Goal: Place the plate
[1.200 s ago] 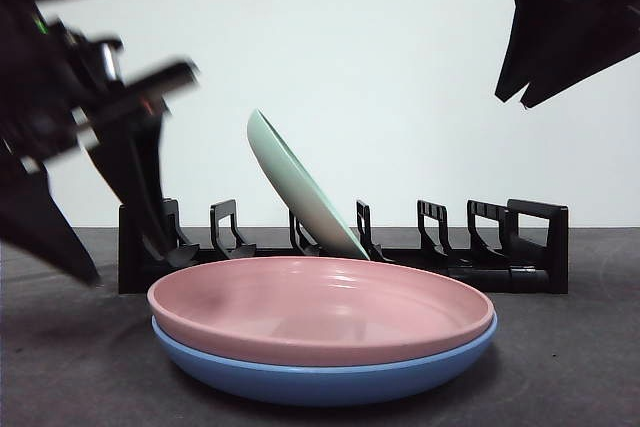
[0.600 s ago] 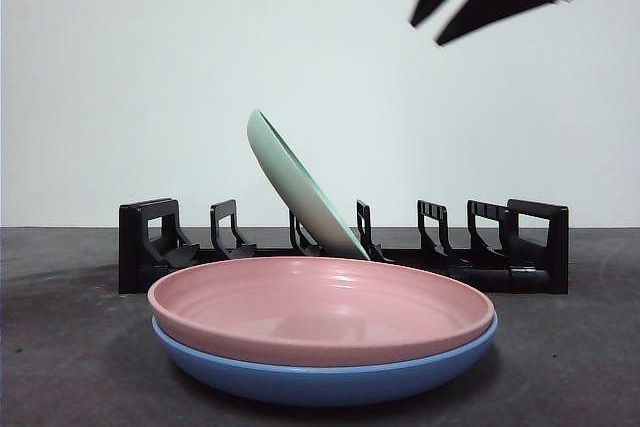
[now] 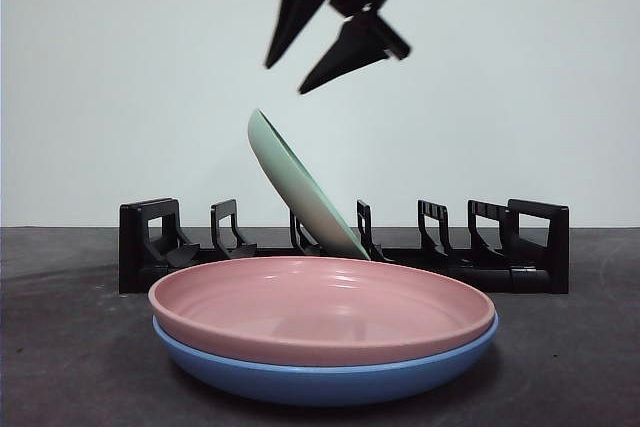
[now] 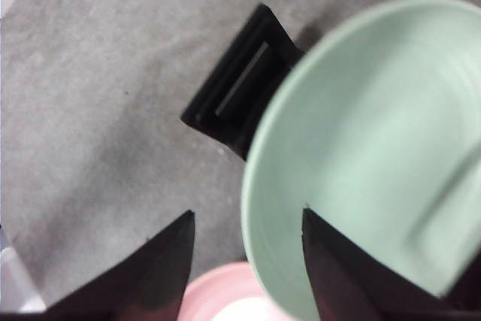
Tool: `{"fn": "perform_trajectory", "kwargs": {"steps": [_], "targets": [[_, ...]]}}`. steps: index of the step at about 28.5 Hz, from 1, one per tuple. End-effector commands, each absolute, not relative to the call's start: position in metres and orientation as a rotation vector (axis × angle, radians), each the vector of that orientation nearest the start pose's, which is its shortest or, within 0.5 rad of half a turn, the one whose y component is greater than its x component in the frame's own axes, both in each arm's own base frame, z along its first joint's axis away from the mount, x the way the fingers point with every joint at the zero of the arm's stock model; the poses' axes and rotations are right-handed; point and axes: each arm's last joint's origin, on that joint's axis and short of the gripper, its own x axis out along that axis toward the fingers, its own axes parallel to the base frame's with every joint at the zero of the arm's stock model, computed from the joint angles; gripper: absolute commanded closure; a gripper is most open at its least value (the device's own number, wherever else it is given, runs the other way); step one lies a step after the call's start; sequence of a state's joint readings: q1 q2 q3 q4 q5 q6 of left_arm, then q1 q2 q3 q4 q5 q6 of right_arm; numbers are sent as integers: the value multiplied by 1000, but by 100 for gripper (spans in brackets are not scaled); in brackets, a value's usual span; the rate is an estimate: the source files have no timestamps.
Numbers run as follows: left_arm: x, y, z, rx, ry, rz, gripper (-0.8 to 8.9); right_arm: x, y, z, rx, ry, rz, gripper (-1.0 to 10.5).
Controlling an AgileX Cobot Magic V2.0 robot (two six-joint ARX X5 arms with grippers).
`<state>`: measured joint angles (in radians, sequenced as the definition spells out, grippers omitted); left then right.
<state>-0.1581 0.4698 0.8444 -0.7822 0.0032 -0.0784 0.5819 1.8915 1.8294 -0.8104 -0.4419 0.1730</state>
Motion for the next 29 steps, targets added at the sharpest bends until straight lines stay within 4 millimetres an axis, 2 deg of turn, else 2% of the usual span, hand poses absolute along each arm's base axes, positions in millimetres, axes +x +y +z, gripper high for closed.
{"fn": "perform_trajectory", "kwargs": {"steps": [1,9,18,23,29], "targets": [[77,-12,336,-45,389,-144,531,341,255,324,79,991,896,719],[77,-12,336,-31,389,-146,531,344,278,305,33,1011,845,719],[77,-12,335,-31,393,-145,531,345,281,305,13,986,814,726],[77,-12,335,-30,392,-146,531,344,282,305,4,980,807,813],[77,-12,335,-31,393,-145,531,344,282,304,-2,979,796,867]]}}
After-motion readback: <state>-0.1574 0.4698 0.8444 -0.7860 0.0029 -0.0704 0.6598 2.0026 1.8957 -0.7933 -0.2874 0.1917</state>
